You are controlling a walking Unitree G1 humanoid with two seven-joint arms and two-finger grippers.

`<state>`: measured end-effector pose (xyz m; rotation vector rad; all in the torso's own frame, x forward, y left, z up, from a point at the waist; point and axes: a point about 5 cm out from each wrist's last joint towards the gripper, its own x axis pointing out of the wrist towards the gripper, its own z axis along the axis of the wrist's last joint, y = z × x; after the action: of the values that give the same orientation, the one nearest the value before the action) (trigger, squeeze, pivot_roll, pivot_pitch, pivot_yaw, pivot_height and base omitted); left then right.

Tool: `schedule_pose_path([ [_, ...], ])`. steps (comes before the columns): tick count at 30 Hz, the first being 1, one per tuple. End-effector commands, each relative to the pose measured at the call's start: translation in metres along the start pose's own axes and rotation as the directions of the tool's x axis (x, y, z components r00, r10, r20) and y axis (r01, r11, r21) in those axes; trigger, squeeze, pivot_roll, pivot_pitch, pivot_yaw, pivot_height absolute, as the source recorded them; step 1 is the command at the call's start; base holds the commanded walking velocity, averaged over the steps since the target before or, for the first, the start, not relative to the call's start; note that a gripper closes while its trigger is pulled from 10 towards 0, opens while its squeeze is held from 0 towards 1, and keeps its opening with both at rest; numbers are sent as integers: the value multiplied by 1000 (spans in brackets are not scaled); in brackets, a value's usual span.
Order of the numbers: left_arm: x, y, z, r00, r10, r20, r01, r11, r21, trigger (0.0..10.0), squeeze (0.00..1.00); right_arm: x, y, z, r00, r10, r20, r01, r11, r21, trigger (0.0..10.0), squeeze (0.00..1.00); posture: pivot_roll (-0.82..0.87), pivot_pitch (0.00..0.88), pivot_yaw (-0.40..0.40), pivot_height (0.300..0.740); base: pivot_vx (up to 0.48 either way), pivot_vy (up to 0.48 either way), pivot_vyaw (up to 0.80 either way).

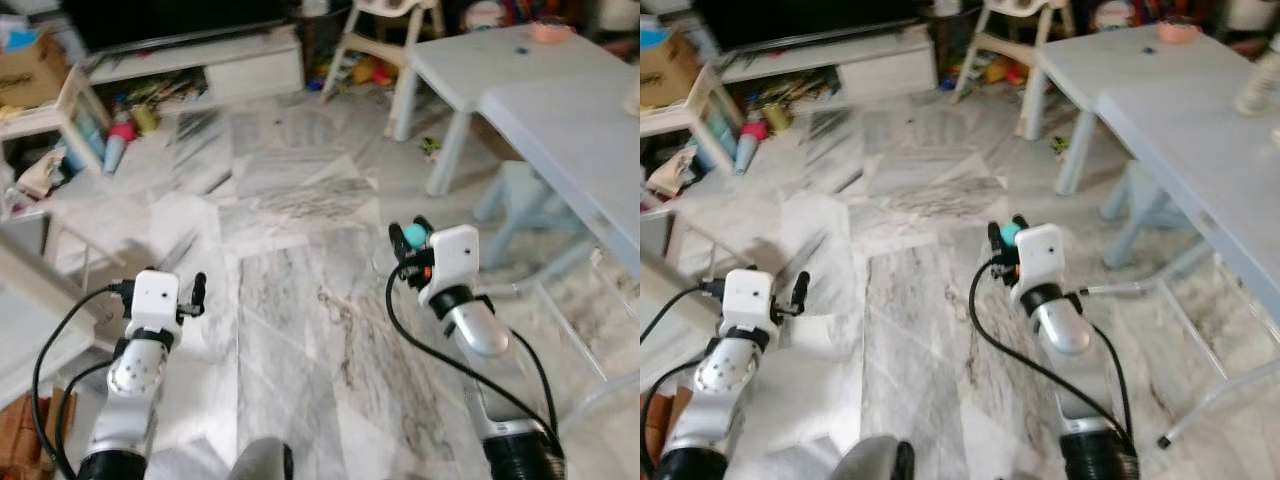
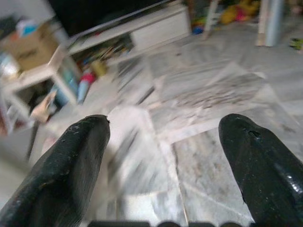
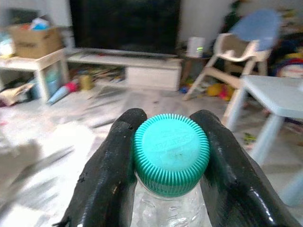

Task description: Restocking fridge

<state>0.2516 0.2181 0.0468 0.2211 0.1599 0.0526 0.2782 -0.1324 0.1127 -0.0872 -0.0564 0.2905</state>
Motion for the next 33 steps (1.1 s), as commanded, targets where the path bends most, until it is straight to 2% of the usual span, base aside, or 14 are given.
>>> schedule_pose_path([
  [1, -5, -2, 0, 1000, 18, 4, -18, 1000, -16, 10000, 0, 2, 5, 7, 999, 30, 39, -30, 1000, -2, 10000, 0, 28, 0, 54, 740, 0, 0, 800],
  [6, -9, -5, -2, 1000, 19, -1, -19, 999, -35, 10000, 0, 0, 5, 3, 999, 36, 26, -36, 999, 1, 10000, 0, 22, 0, 52, 740, 0, 0, 800],
  [11, -6, -4, -1, 1000, 26, -11, -27, 998, -60, 10000, 0, -3, 0, -1, 1000, 7, 12, -7, 1000, 5, 10000, 0, 13, 0, 56, 740, 0, 357, 800],
  [22, 2, -9, 6, 1000, 22, 0, -22, 998, -61, 10000, 0, -3, -1, 3, 1000, 10, 27, -9, 1000, -12, 10000, 0, 3, 0, 52, 740, 0, 424, 789],
  [25, 1, -11, 6, 1000, 24, 5, -24, 998, -57, 10000, 0, -4, -4, 1, 1000, 5, 23, -5, 1000, -17, 10000, 0, 15, 0, 34, 740, 0, 0, 646],
  [33, -3, -8, 7, 996, 86, 23, -84, 994, -76, 10000, 0, 7, 0, 2, 998, 58, 13, -58, 998, -16, 10000, 0, 74, 0, -27, 740, 0, 0, 0],
])
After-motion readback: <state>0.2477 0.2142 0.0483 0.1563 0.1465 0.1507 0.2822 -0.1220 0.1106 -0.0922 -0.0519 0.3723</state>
